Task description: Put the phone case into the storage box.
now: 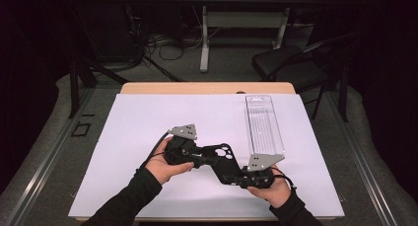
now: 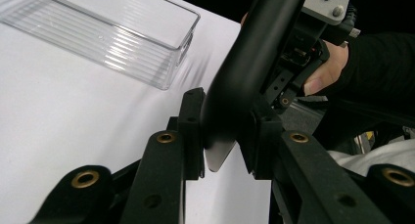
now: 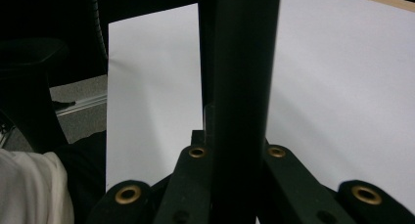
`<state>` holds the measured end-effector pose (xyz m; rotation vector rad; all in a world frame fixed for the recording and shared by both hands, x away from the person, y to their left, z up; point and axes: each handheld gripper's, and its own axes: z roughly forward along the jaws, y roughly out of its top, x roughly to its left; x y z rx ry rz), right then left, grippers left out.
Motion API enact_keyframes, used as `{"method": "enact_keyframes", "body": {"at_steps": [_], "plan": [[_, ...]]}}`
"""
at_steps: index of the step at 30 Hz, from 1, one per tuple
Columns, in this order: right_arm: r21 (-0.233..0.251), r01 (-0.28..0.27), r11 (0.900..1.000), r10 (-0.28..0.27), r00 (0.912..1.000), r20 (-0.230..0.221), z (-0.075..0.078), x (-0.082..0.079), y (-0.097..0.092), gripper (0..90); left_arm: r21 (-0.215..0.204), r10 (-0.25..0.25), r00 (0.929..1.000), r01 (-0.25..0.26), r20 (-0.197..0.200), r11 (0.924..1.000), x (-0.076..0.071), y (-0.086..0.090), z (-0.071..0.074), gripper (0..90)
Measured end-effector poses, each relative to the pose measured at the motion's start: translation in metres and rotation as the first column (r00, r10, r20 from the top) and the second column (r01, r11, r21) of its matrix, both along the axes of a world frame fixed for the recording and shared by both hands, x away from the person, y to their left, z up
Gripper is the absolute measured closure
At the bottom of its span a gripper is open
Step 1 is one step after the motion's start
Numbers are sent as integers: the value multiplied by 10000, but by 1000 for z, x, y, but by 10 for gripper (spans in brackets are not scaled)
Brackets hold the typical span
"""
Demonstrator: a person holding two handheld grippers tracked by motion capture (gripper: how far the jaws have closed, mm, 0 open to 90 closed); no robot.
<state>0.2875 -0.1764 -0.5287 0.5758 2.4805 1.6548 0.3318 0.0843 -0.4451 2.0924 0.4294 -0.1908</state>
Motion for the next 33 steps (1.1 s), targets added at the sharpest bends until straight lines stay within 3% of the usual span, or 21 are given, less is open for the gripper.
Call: {"method": "enact_keyframes", "body": {"at_steps": [14,33], "plan": [[-54,-32,10000,31,9999,-119,-1,1,1,880,44,217,9995,-216,-228,9998,-2,0,-1,776],[-17,1,10000,-1,9998,-196,-1,1,1,861,172,155,9999,-155,13,9997,-3,1,0,809]]}}
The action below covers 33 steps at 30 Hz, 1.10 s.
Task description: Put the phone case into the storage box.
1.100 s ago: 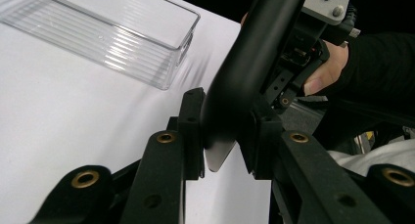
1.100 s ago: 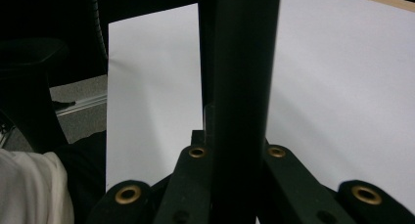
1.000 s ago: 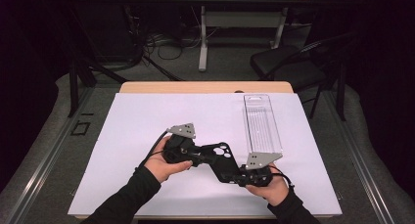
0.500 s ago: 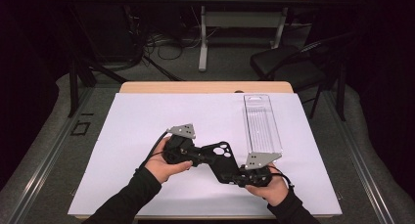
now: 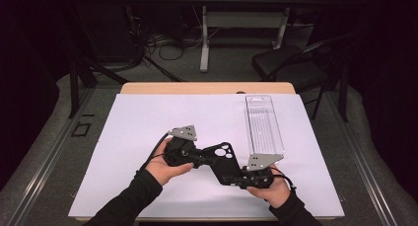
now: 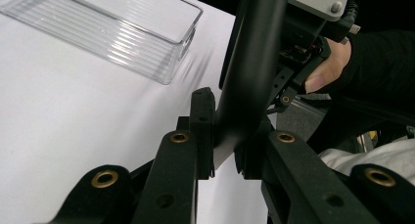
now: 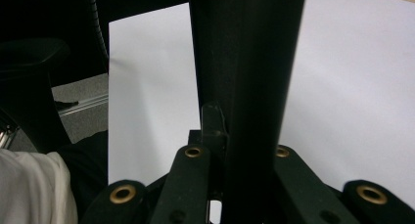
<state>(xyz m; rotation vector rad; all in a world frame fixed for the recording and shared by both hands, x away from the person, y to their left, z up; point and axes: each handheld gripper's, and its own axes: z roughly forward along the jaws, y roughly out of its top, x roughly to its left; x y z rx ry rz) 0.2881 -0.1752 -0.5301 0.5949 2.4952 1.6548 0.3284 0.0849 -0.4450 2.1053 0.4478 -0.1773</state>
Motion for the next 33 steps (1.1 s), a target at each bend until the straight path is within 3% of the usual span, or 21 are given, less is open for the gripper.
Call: {"method": "enact_keyframes", "body": {"at_steps": [21,33], "plan": [[-47,198,9998,-198,9998,35,0,0,1,787,146,7,10000,-6,-80,9999,0,-1,3,813],[-140,481,9987,-479,9987,173,1,1,1,630,571,159,9998,-154,-80,9983,1,1,7,814]]}}
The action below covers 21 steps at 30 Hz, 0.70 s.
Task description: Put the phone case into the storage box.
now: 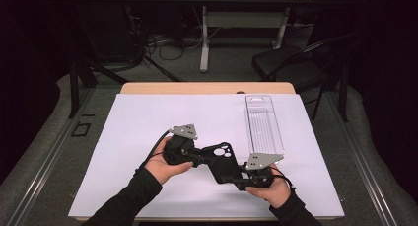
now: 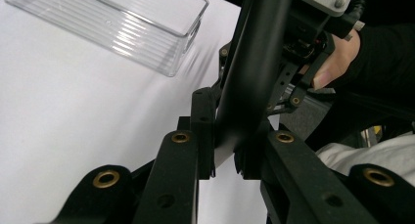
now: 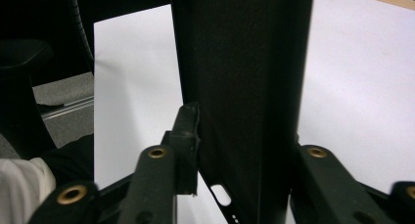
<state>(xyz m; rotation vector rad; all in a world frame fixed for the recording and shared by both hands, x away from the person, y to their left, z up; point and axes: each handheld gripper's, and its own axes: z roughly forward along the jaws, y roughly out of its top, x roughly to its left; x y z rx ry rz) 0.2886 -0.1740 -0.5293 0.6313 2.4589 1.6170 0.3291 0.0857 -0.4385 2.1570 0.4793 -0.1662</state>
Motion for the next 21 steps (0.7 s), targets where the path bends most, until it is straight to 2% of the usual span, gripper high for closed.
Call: {"method": "enact_keyframes", "body": {"at_steps": [6,11,14,21], "plan": [[-83,341,9994,-340,9994,87,1,1,-1,535,214,215,9998,-214,-59,9995,1,3,2,814],[-229,493,9985,-488,9986,209,4,0,-2,511,435,446,9990,-441,-103,9981,2,6,3,814],[-354,587,9976,-576,9979,312,5,-1,-1,500,712,648,9979,-639,-99,9954,3,7,3,814],[-560,713,9959,-679,9958,614,11,-3,-3,510,976,785,9969,-771,-100,9922,4,7,3,814]]}}
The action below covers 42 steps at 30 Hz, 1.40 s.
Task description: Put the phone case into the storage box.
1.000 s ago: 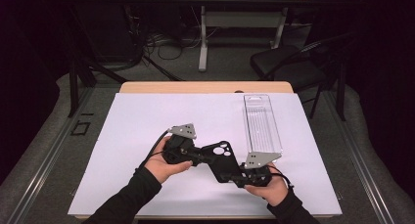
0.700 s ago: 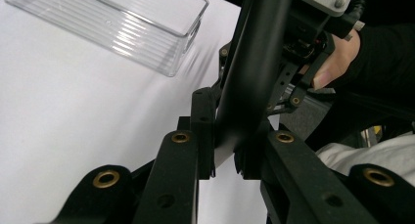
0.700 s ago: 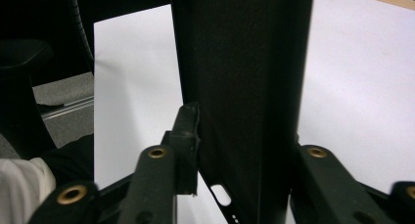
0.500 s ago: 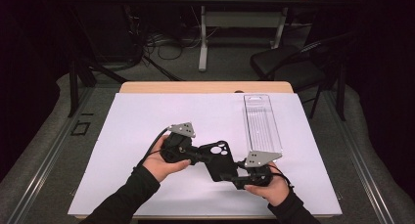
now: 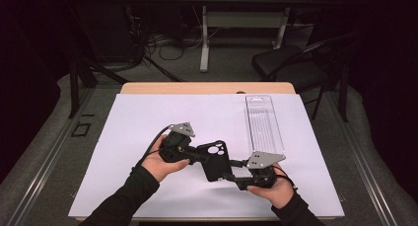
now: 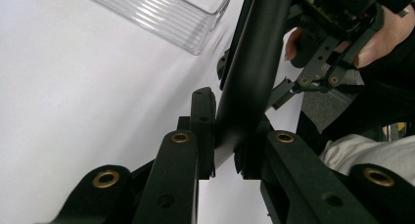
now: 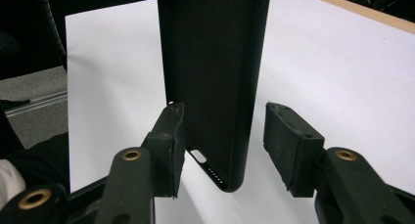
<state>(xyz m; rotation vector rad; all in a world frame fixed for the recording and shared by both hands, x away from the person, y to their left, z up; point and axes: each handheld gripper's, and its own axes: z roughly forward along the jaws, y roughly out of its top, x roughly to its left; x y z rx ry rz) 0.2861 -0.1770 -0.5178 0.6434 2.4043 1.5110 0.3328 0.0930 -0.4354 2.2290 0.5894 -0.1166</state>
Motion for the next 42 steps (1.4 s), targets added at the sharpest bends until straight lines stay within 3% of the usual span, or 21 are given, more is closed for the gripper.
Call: {"method": "enact_keyframes", "body": {"at_steps": [7,16,30,42], "plan": [[-154,82,9998,-81,9999,67,7,-1,-1,530,109,156,9999,-155,-31,9998,1,1,2,813],[-186,456,9988,-459,9989,-132,23,4,-6,527,481,323,9988,-341,374,9983,0,1,7,813],[-486,347,9982,-356,9992,-174,51,13,-3,563,918,709,9958,-761,581,9929,3,1,9,813],[-729,435,9964,-440,9990,-53,62,23,0,603,1244,529,9952,-630,822,9902,3,-5,6,814]]}}
